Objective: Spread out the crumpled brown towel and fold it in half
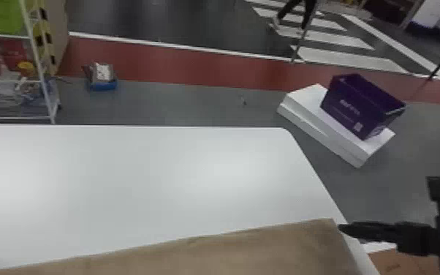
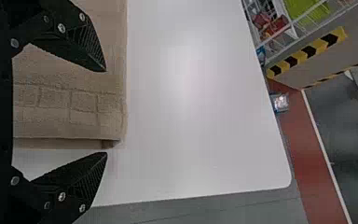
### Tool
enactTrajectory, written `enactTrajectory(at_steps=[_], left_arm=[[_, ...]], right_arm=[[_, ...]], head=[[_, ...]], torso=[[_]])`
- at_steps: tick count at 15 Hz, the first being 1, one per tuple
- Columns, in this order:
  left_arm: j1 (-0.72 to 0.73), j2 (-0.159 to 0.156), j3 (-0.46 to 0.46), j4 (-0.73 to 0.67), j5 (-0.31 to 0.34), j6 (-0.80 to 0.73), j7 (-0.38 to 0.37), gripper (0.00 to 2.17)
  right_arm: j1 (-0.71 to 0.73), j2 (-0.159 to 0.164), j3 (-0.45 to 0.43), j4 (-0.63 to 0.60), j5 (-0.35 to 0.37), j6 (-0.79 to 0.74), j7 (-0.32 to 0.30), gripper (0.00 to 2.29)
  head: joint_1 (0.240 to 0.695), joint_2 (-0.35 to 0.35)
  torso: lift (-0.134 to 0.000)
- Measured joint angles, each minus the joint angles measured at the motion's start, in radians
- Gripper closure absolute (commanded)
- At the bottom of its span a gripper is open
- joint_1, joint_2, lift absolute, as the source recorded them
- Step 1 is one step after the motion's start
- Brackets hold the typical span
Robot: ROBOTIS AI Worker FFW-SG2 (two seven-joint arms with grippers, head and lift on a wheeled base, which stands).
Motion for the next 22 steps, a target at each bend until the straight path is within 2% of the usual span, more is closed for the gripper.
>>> enactTrajectory(at_steps=[6, 10, 13, 17, 22], left_arm=[[0.0, 0.01, 0.003, 0.002, 0.001, -0.003, 0.002, 1.34], [-0.003, 0.013, 0.003, 0.005, 0.001, -0.004, 0.002, 1.34], [-0.009, 0.013, 0.0, 0.011, 0.0, -0.009, 0.002, 1.34], [-0.01, 0.014, 0.0, 0.012, 0.0, -0.009, 0.002, 1.34], [-0.01, 0.017, 0.003, 0.012, 0.001, -0.009, 0.002, 1.34]], right_arm=[[0.129, -0.004, -0.041, -0.14, 0.063, 0.027, 0.0, 0.34], [0.192, 0.0, -0.008, -0.175, 0.136, 0.014, 0.0, 0.41], [0.203, 0.009, 0.038, -0.177, 0.15, 0.012, 0.0, 0.41], [0.209, 0.022, 0.086, -0.194, 0.172, 0.014, 0.0, 0.73], [0.23, 0.022, 0.1, -0.239, 0.201, 0.013, 0.0, 0.75]], head=[[0.695, -0.35], [0.695, -0.35], [0.695, -0.343], [0.695, -0.305], [0.695, -0.293]], torso=[[-0.124], [-0.124], [-0.124], [-0.124], [-0.124]])
